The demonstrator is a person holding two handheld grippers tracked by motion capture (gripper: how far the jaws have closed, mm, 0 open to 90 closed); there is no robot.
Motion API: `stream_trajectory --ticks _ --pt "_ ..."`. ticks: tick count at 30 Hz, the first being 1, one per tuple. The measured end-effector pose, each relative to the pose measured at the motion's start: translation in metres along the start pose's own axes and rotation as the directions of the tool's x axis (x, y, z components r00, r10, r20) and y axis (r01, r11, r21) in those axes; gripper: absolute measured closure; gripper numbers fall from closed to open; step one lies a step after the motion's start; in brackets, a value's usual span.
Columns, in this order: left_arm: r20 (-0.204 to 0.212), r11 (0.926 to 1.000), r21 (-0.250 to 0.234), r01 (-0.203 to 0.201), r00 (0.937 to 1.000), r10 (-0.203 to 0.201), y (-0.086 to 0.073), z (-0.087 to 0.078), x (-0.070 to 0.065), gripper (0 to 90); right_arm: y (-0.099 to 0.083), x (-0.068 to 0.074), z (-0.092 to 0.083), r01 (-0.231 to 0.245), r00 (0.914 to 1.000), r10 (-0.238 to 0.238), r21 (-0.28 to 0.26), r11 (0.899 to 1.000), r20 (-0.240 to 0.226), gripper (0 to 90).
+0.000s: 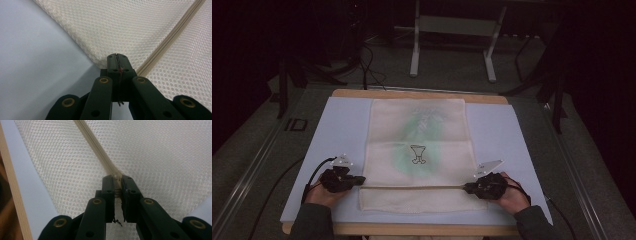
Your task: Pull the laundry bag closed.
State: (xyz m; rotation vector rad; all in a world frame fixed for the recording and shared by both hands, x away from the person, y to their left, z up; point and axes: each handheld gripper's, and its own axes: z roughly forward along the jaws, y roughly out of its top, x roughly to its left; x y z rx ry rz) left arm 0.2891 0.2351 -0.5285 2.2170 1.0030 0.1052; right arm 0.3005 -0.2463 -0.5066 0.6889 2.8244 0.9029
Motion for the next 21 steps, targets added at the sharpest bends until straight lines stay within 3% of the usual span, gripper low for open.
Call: stream_trajectory --ticks 10,15,17,21 --pt "-0.003 1.0000 -0.001 0.001 1.0000 -0.001 0.000 0.000 0.000 89.8 -0.004 -0.004 -0.002 -0.005 1.0000 0.005 0.006 1.000 -0.001 82.3" --pt "0.002 1.0000 -0.001 0.002 1.0000 -0.002 0.000 0.000 0.000 89.7 -0.011 -0.010 -0.009 -0.015 0.9993 0.014 0.030 0.999 0.034 82.3" --pt "0.003 1.0000 -0.002 0.004 1.0000 -0.004 0.000 0.000 0.000 89.7 -0.021 -0.014 -0.018 -0.047 0.9985 0.047 0.006 0.999 0.029 82.3" --pt "0.000 1.0000 -0.002 0.004 1.0000 -0.004 0.000 0.000 0.000 89.8 -0.024 -0.014 -0.020 -0.047 0.9986 0.047 -0.002 0.999 0.026 82.3"
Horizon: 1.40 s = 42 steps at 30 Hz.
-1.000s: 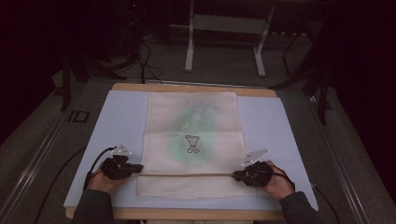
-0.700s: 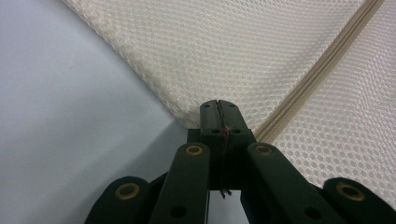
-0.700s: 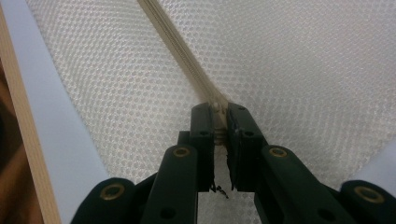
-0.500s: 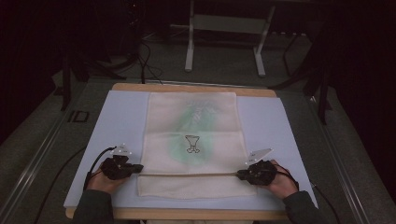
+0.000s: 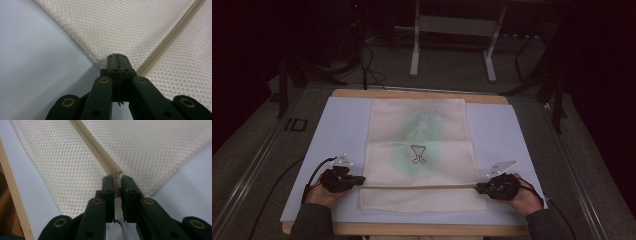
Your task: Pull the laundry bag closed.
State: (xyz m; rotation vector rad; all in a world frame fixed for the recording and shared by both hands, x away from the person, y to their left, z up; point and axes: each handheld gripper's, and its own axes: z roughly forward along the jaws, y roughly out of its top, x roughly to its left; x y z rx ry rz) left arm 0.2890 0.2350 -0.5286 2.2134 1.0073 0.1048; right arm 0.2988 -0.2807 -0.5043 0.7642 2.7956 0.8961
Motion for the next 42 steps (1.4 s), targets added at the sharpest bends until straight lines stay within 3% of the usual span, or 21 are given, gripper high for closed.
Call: stream_trajectory --ticks 11,12,14,18,22,23,24,29,30,33,34,35,36,39,40,41,42 --pt "0.006 0.9999 -0.011 -0.003 1.0000 0.003 -0.001 0.000 0.001 89.6 0.002 0.000 0.001 -0.004 1.0000 0.004 -0.002 1.000 -0.008 80.7" --pt "0.004 1.0000 -0.009 -0.004 1.0000 0.005 -0.001 0.000 0.001 89.6 0.002 -0.003 0.001 -0.027 0.9995 0.026 -0.024 0.999 -0.017 74.9" --pt "0.004 1.0000 -0.009 -0.003 1.0000 0.003 -0.001 0.000 0.000 89.5 0.002 -0.005 0.000 -0.047 0.9987 0.046 -0.034 0.998 -0.021 72.4" --pt "0.004 0.9999 -0.013 -0.007 1.0000 0.008 -0.001 0.000 0.000 89.3 0.003 -0.011 -0.007 -0.103 0.9946 0.101 -0.114 0.988 -0.022 67.8" --pt "-0.001 0.9997 -0.016 -0.019 0.9998 0.019 0.000 -0.001 -0.002 88.0 0.003 -0.014 -0.010 -0.129 0.9915 0.130 -0.160 0.979 -0.002 64.8" --pt "-0.001 0.9997 -0.016 -0.019 0.9998 0.019 0.000 -0.001 -0.002 87.7 0.003 -0.014 -0.010 -0.129 0.9915 0.130 -0.160 0.979 -0.002 64.8" --pt "-0.002 0.9996 -0.017 -0.021 0.9998 0.021 0.000 -0.002 -0.002 87.4 0.002 -0.016 -0.010 -0.147 0.9887 0.150 -0.182 0.972 0.000 64.1" --pt "-0.009 0.9995 -0.023 -0.020 0.9998 0.019 0.000 -0.004 -0.002 86.3 0.001 -0.017 -0.011 -0.159 0.9862 0.165 -0.194 0.968 0.017 61.6" --pt "-0.011 0.9995 -0.023 -0.020 0.9997 0.020 0.000 -0.004 -0.002 86.3 -0.001 -0.018 -0.012 -0.172 0.9832 0.181 -0.210 0.962 0.023 60.4" --pt "-0.042 0.9989 -0.036 -0.028 0.9988 0.027 0.001 -0.006 -0.003 86.3 -0.002 -0.020 -0.012 -0.175 0.9816 0.187 -0.220 0.960 0.037 59.9" --pt "-0.067 0.9977 -0.060 -0.031 0.9974 0.027 0.002 -0.009 -0.003 86.3 -0.004 -0.021 -0.012 -0.191 0.9764 0.209 -0.239 0.952 0.053 58.1" --pt "-0.067 0.9977 -0.060 -0.031 0.9974 0.027 0.002 -0.009 -0.003 86.2 -0.004 -0.022 -0.011 -0.202 0.9733 0.222 -0.247 0.948 0.057 57.4" --pt "-0.093 0.9959 -0.087 -0.026 0.9955 0.018 0.001 -0.012 -0.002 86.0 -0.005 -0.023 -0.011 -0.208 0.9710 0.231 -0.251 0.945 0.063 57.2" --pt "-0.118 0.9945 -0.103 -0.021 0.9929 0.009 0.000 -0.016 0.000 85.7 -0.006 -0.025 -0.009 -0.219 0.9668 0.245 -0.259 0.941 0.073 56.8" --pt "-0.145 0.9930 -0.118 -0.002 0.9894 -0.015 -0.001 -0.018 0.002 85.2 -0.008 -0.027 -0.006 -0.228 0.9612 0.259 -0.259 0.939 0.094 56.8" --pt "-0.145 0.9930 -0.118 -0.002 0.9894 -0.015 -0.001 -0.018 0.002 85.0 -0.008 -0.027 -0.006 -0.228 0.9612 0.259 -0.259 0.939 0.094 56.8" --pt "-0.172 0.9919 -0.125 0.022 0.9842 -0.043 -0.003 -0.019 0.006 84.4 -0.010 -0.028 -0.005 -0.234 0.9555 0.271 -0.259 0.937 0.118 56.5"
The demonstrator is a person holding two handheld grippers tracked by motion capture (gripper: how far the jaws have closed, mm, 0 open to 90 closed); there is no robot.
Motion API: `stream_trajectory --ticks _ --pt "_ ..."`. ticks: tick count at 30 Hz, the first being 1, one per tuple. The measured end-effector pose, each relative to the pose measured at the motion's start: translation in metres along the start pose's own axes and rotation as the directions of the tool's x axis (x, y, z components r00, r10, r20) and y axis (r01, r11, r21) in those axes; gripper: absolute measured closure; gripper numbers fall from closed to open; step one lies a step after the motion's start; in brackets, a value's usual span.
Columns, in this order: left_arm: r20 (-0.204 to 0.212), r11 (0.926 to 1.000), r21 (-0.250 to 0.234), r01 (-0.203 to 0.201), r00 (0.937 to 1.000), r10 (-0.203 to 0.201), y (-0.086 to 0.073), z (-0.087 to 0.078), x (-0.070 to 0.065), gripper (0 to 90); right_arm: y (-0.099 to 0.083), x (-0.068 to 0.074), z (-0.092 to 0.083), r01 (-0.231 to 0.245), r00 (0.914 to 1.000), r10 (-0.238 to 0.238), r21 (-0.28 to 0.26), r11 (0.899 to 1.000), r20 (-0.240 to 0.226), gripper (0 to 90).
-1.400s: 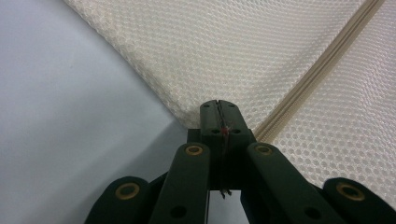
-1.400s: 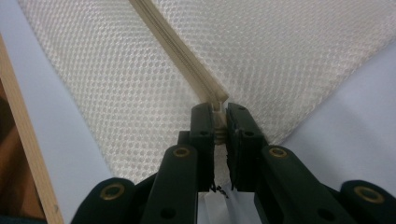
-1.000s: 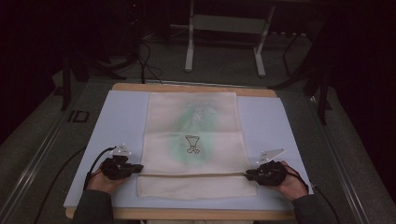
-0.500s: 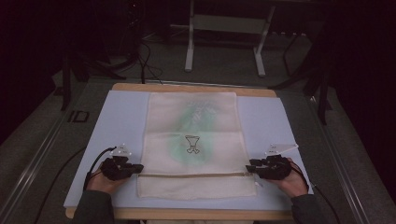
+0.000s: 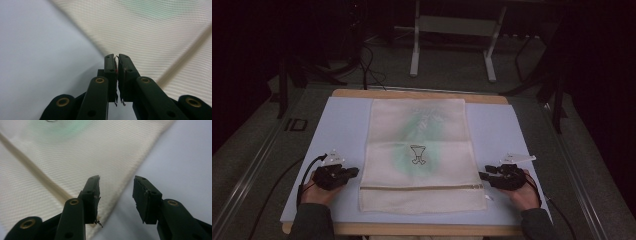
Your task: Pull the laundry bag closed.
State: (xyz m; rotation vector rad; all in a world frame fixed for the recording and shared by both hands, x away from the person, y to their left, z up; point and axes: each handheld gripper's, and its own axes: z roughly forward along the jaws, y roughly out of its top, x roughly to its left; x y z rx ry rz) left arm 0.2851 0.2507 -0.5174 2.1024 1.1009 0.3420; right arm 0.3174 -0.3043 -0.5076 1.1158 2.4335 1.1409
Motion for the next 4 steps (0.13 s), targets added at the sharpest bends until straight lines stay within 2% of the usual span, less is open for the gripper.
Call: stream_trajectory --ticks 1,2,3,4 --pt "0.000 1.0000 0.000 0.000 1.0000 0.000 0.0000 0.0000 0.0000 83.4 0.0000 0.0000 0.0000 0.000 1.0000 0.000 0.000 1.000 0.000 56.5" --pt "-0.013 0.9999 -0.002 0.012 0.9998 -0.012 -0.0008 0.0001 0.0022 83.2 -0.0026 -0.0034 0.0004 -0.013 0.9994 0.014 -0.006 1.000 0.031 55.8" --pt "-0.023 0.9997 -0.003 0.024 0.9995 -0.024 -0.0016 0.0001 0.0042 83.2 -0.0026 -0.0034 0.0004 -0.013 0.9994 0.014 -0.006 1.000 0.031 55.8" --pt "-0.034 0.9994 -0.006 0.034 0.9988 -0.034 -0.0022 0.0001 0.0061 82.7 -0.0040 -0.0051 0.0003 -0.024 0.9983 0.024 -0.009 1.000 0.053 55.5"
